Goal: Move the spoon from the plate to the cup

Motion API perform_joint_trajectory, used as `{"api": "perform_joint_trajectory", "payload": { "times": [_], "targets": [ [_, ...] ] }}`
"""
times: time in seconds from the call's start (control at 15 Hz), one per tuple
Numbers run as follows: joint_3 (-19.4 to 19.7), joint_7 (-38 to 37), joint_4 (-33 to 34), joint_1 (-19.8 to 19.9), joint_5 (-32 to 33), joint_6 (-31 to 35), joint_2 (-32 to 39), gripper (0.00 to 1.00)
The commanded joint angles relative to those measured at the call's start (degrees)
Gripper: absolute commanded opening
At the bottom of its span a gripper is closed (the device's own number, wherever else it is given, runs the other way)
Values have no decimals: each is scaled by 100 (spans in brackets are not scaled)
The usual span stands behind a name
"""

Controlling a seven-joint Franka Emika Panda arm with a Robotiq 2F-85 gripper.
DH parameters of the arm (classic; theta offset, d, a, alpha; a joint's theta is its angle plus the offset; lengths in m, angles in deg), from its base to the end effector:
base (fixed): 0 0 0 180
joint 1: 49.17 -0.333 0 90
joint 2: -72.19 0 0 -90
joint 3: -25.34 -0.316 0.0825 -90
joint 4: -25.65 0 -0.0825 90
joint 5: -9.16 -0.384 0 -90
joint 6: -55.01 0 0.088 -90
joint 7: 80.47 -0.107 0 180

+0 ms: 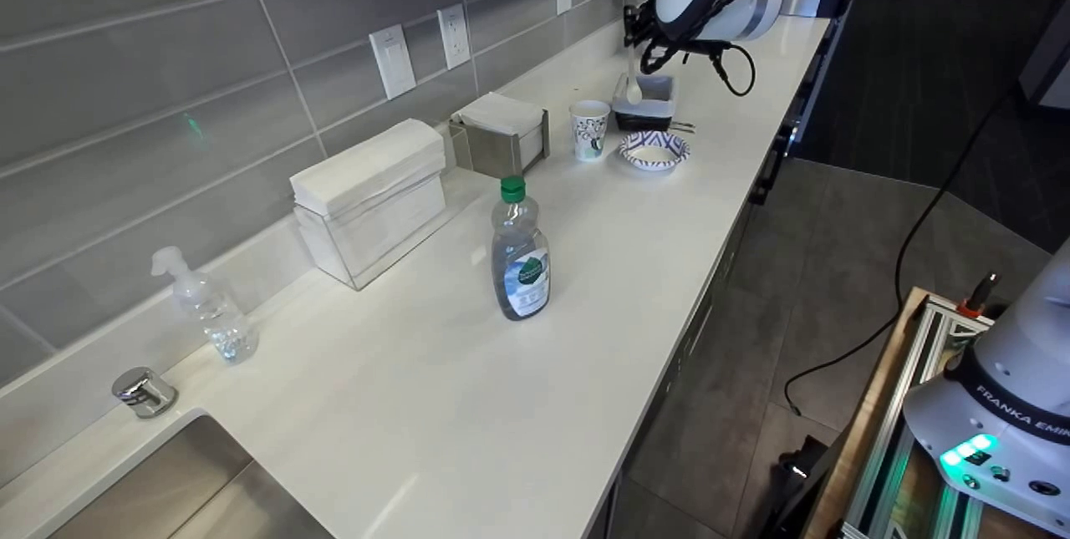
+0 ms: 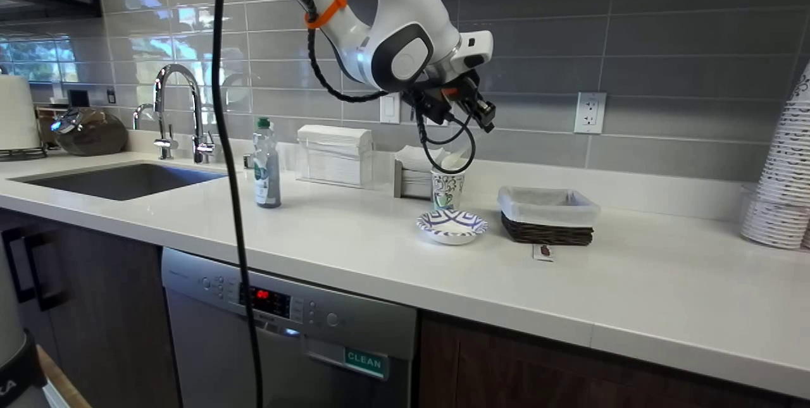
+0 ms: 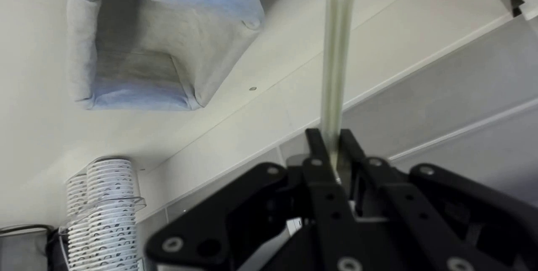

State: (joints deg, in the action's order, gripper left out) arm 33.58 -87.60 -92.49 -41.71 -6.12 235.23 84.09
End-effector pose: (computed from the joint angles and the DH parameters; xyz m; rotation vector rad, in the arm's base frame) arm 0.6009 -0.1878 0.4400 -2.6754 0.8995 -1.3251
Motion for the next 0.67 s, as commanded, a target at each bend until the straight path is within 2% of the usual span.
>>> {"api": "perform_joint_trajectory", "payload": {
  "times": [0.0, 0.2, 0.4, 0.6],
  "targets": [
    [197, -541, 36, -402, -33, 450, 159, 3],
    [420, -756, 152, -786, -41, 984, 380, 3],
    [960, -672, 355, -1352, -247, 1505, 743, 3],
    [1373, -581, 549, -1804, -534, 1653, 1072, 3]
  ]
}}
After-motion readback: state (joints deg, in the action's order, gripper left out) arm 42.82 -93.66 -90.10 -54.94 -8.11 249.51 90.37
